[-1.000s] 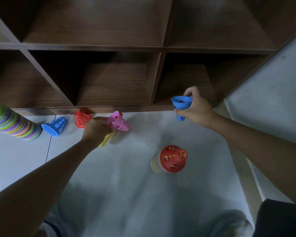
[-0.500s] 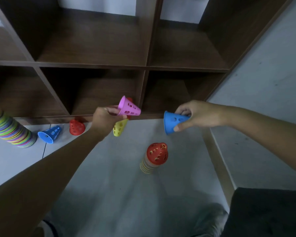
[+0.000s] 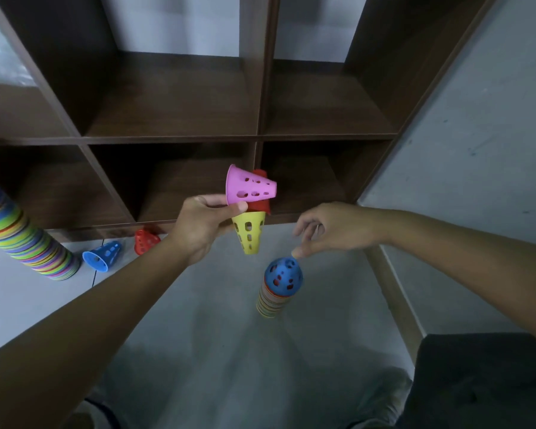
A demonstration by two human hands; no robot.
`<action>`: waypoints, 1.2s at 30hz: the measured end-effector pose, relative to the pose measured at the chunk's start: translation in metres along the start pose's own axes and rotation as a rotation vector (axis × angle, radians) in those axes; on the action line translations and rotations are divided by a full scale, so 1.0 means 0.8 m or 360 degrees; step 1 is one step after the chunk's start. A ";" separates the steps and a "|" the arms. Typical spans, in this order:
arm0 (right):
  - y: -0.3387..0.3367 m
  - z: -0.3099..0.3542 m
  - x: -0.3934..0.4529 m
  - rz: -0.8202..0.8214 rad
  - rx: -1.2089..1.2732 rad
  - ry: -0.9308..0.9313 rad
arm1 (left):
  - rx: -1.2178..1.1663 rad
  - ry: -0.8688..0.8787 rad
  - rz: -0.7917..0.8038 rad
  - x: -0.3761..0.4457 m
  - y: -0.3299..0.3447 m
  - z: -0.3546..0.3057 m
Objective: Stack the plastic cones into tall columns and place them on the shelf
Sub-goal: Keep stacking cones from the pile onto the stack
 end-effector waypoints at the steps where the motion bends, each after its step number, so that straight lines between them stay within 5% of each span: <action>1: -0.003 -0.002 -0.002 -0.0001 0.0087 -0.0013 | -0.0035 -0.0006 0.0037 -0.003 0.005 -0.002; 10: -0.044 -0.027 -0.007 -0.0443 0.0874 0.0000 | -0.0157 -0.0102 0.0348 -0.022 0.054 -0.010; 14: -0.039 -0.016 -0.008 -0.0442 0.1190 -0.0087 | -0.0169 -0.0136 0.0469 -0.030 0.077 -0.009; 36: -0.030 -0.043 -0.018 -0.0655 0.0975 0.0040 | -0.0244 -0.0187 0.0273 -0.032 0.020 0.016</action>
Point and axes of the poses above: each hand's wrist, its own x-axis towards the middle knuckle, its own y-axis out of the palm, z = x × y, the point moved 8 cm from there along x, towards the middle knuckle, and after that the axes turned 9 degrees about z, right-handed, at the moved point
